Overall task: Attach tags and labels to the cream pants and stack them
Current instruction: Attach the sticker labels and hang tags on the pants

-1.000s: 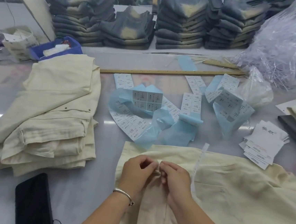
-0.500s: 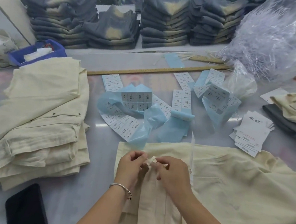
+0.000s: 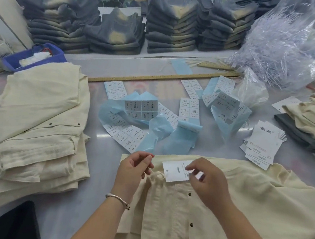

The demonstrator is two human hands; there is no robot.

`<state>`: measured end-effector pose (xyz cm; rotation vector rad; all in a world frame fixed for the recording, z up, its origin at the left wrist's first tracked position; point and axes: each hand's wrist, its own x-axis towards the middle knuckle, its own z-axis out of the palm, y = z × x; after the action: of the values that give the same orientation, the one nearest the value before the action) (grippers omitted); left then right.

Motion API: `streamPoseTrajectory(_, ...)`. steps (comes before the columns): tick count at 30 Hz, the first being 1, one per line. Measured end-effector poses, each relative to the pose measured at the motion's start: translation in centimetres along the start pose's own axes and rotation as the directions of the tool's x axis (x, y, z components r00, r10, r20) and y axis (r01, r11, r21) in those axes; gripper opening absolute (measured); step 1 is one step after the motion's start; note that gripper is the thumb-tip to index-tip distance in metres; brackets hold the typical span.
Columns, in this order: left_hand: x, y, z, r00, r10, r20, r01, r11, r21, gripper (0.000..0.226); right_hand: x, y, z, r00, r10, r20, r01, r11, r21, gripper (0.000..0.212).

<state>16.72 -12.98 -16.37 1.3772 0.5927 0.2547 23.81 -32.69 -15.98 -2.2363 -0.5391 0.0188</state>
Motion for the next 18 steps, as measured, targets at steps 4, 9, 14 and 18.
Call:
streamPoseTrajectory(4, -0.6, -0.2, 0.4, 0.999, 0.022, 0.047, -0.025, 0.997, 0.068, 0.013, 1.5, -0.5, 1.5, 0.954, -0.1, 0.282, 0.125, 0.989, -0.072, 0.042)
streamPoseTrajectory(9, -1.0, -0.4, 0.2, 0.999, 0.004, 0.035, -0.007, 0.996, 0.085, 0.014, 3.3, -1.4, 2.3, 0.855, 0.022, 0.518, 0.124, 0.961, -0.245, 0.038)
streamPoseTrajectory(14, -1.1, -0.2, -0.3, 0.999, 0.003, 0.034, -0.006, 0.995, 0.104, 0.014, 4.8, -2.6, 0.3, 0.936, -0.055, 0.347, 0.197, 0.9, -0.388, 0.018)
streamPoseTrajectory(18, -1.3, 0.1, -0.1, 0.999, 0.01, 0.033, -0.012, 0.997, 0.075, 0.013, 6.6, -3.4, -0.9, 0.891, 0.052, 0.451, 0.127, 0.925, -0.358, 0.019)
